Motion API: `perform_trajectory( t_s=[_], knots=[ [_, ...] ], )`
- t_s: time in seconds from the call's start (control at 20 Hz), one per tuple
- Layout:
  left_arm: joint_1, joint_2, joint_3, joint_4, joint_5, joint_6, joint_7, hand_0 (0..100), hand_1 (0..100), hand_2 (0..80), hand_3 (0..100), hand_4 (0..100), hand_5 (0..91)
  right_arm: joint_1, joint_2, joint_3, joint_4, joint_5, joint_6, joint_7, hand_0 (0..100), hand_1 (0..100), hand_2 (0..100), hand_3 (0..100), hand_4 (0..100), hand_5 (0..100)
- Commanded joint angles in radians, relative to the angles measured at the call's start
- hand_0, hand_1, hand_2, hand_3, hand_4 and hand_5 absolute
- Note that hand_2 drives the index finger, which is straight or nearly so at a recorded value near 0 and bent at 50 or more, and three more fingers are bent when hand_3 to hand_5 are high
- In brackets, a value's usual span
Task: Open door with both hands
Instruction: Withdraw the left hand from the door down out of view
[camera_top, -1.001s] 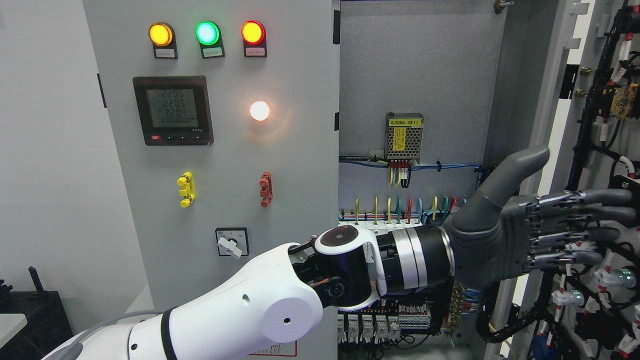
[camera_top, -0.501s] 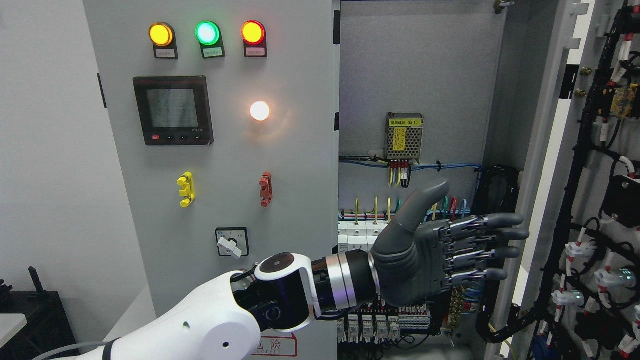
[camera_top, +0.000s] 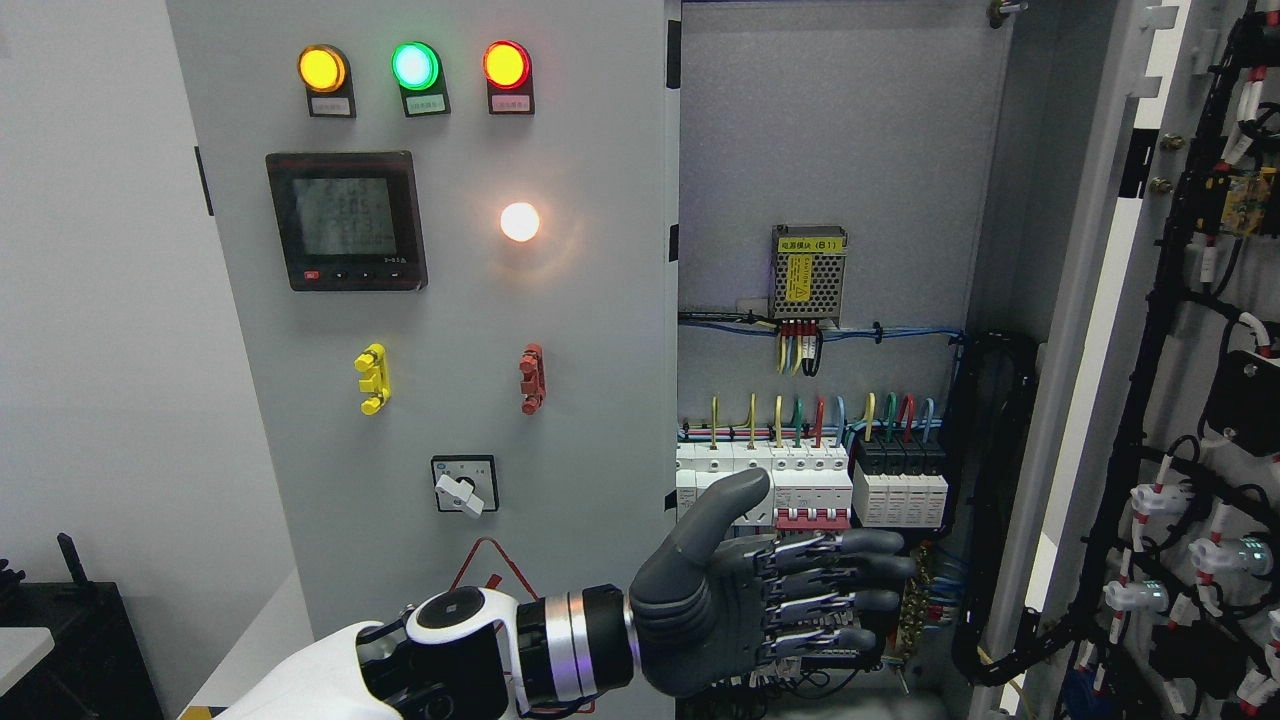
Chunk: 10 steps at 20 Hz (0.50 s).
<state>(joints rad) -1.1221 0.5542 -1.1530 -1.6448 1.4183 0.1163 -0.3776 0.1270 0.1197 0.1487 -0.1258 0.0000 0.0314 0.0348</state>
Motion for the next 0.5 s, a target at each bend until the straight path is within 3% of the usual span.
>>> perform_trajectory(
  t_s=[0.0, 0.45],
  knots=[
    [0.145, 0.223, 0.001, -0.107, -0.079, -0.006, -0.023, 0, 0, 0.0, 0, 4, 0.0, -0.001, -0.002, 0.000, 0.000, -0.009, -0.001, 0.001, 0, 0, 0, 0, 0, 0],
    [0.327, 0.286, 0.003, -0.110, -0.203, -0.020, -0.034, 0, 0, 0.0, 0, 4, 0.0, -0.001, 0.000, 0.000, 0.000, -0.009, -0.001, 0.000, 0, 0, 0, 0, 0, 0]
  ],
)
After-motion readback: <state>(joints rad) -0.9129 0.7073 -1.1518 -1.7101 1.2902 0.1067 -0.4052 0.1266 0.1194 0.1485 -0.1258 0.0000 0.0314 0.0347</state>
